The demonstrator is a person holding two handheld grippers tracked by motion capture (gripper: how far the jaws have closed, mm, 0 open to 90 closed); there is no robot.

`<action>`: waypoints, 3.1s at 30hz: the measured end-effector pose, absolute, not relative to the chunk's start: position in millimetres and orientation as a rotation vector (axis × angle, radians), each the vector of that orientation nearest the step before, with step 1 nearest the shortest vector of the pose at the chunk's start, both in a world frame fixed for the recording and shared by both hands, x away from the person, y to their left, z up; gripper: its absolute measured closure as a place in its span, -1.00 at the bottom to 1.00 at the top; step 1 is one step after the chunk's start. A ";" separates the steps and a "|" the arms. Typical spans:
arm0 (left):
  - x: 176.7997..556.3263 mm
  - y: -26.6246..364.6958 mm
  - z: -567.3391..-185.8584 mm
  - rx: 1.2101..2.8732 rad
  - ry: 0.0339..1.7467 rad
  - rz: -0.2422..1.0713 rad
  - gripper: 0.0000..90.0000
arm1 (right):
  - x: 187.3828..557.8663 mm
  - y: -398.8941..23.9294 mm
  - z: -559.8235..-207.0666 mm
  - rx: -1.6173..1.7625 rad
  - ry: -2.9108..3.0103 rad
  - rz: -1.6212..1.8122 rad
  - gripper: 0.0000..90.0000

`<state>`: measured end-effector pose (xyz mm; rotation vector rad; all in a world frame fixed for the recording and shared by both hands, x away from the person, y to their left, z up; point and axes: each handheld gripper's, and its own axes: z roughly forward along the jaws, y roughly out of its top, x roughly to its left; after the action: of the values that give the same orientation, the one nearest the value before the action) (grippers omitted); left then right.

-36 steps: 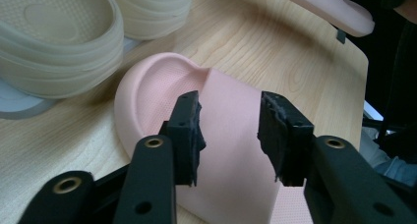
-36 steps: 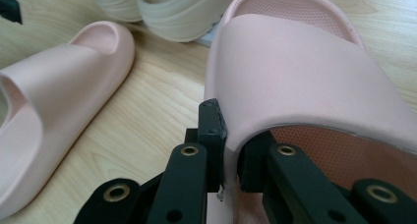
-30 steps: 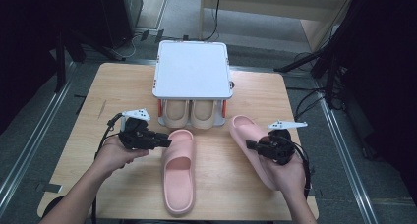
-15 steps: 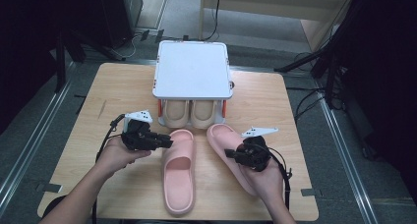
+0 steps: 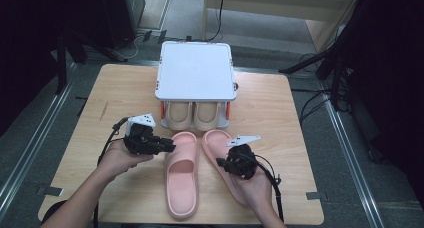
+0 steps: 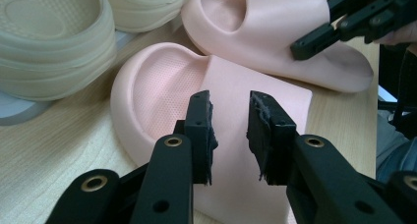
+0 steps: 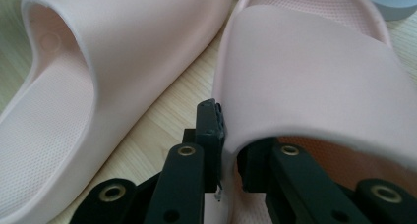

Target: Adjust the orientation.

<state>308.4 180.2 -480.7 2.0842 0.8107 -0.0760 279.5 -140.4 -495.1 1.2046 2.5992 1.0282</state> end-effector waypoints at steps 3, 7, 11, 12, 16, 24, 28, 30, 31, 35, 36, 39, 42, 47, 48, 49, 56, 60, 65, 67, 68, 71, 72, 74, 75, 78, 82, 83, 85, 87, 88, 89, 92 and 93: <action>306.7 180.6 -481.9 2.086 0.814 -0.073 0.56 | 279.1 -134.7 -496.9 1.218 2.594 1.029 0.76; 303.9 182.6 -482.5 2.089 0.812 -0.068 0.55 | 279.1 -128.0 -497.8 1.204 2.602 1.036 0.73; 300.7 185.1 -483.5 2.088 0.819 -0.063 0.53 | 279.8 -123.7 -496.8 1.202 2.614 1.053 0.60; 300.0 185.6 -483.6 2.087 0.822 -0.064 0.53 | 279.9 -123.3 -496.2 1.208 2.618 1.060 0.53; 298.1 188.0 -483.2 2.078 0.830 -0.054 0.52 | 277.1 -126.2 -491.9 1.212 2.641 1.068 0.43; 298.3 190.2 -484.3 2.077 0.843 -0.063 0.56 | 258.1 -155.5 -465.1 1.187 2.618 1.123 0.60; 297.5 190.5 -486.1 2.092 0.841 -0.065 0.60 | 259.1 -179.2 -456.1 1.184 2.558 1.142 0.84; 298.0 191.9 -487.7 2.092 0.848 -0.070 0.62 | 265.4 -191.1 -458.2 1.218 2.529 1.132 0.89; 298.2 192.2 -488.0 2.092 0.851 -0.071 0.63 | 268.7 -195.2 -460.5 1.233 2.520 1.122 0.89; 300.2 193.7 -490.1 2.087 0.862 -0.075 0.64 | 275.8 -203.2 -466.2 1.277 2.508 1.104 0.91; 300.4 193.7 -490.7 2.085 0.865 -0.077 0.64 | 278.1 -204.9 -468.1 1.284 2.504 1.091 0.91; 302.1 193.8 -492.9 2.094 0.868 -0.084 0.64 | 284.4 -210.1 -472.8 1.314 2.490 1.067 0.94; 303.3 195.1 -493.9 2.090 0.860 -0.086 0.63 | 288.4 -211.7 -475.9 1.338 2.498 1.042 0.98; 307.1 196.0 -498.9 2.111 0.885 -0.092 0.62 | 294.0 -209.3 -485.5 1.370 2.520 0.944 0.97; 307.4 195.6 -499.3 2.113 0.888 -0.097 0.62 | 295.4 -208.5 -487.6 1.384 2.534 0.949 0.96; 307.8 194.8 -500.0 2.115 0.887 -0.099 0.61 | 295.8 -207.5 -488.7 1.388 2.547 0.951 0.96; 307.1 187.1 -501.9 2.137 0.873 -0.120 0.61 | 290.7 -204.4 -490.0 1.391 2.529 0.961 0.99; 305.9 186.2 -501.6 2.142 0.873 -0.129 0.65 | 287.4 -203.4 -492.0 1.426 2.527 1.003 1.00; 305.3 185.2 -501.7 2.138 0.867 -0.161 0.69 | 283.3 -200.6 -494.5 1.440 2.553 1.061 1.00; 304.5 184.1 -501.2 2.136 0.857 -0.166 0.69 | 280.5 -196.5 -495.9 1.440 2.582 1.100 1.00; 303.7 183.0 -500.8 2.139 0.848 -0.160 0.68 | 278.9 -194.0 -496.0 1.430 2.588 1.119 1.00; 304.1 183.8 -501.0 2.140 0.853 -0.163 0.67 | 275.5 -186.6 -495.2 1.375 2.570 1.086 1.00; 304.5 184.2 -501.3 2.140 0.855 -0.162 0.65 | 276.1 -186.8 -495.4 1.383 2.571 1.089 1.00; 305.5 185.4 -501.5 2.140 0.864 -0.169 0.61 | 278.1 -190.3 -497.9 1.407 2.571 1.118 1.00; 306.0 186.3 -501.3 2.135 0.868 -0.164 0.59 | 278.9 -191.3 -498.8 1.418 2.570 1.129 0.99; 308.3 190.8 -497.8 2.099 0.893 -0.176 0.66 | 282.2 -194.4 -498.5 1.426 2.564 1.150 0.94; 308.8 195.9 -486.2 2.073 0.893 -0.149 0.75 | 280.5 -199.6 -488.6 1.409 2.505 1.239 0.89; 308.9 197.2 -482.8 2.059 0.888 -0.142 0.77 | 278.6 -200.6 -484.9 1.396 2.488 1.258 0.88; 308.7 198.5 -477.0 2.040 0.887 -0.138 0.77 | 273.3 -201.9 -477.1 1.381 2.466 1.313 0.85; 308.4 199.1 -472.5 2.030 0.895 -0.142 0.75 | 268.5 -201.9 -472.3 1.362 2.458 1.357 0.83; 308.5 199.2 -470.2 2.030 0.897 -0.143 0.74 | 265.7 -201.7 -470.8 1.369 2.450 1.372 0.82; 308.3 199.1 -467.6 2.031 0.896 -0.136 0.72 | 262.1 -201.5 -470.0 1.364 2.447 1.394 0.81; 308.1 199.7 -459.5 2.029 0.886 -0.112 0.70 | 250.7 -196.9 -466.6 1.341 2.442 1.428 0.74; 308.3 199.9 -456.9 2.031 0.890 -0.114 0.69 | 247.5 -194.8 -466.0 1.326 2.439 1.431 0.73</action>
<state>308.3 199.9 -456.9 2.0312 0.8901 -0.1137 247.5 -194.8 -466.0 1.3261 2.4390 1.4305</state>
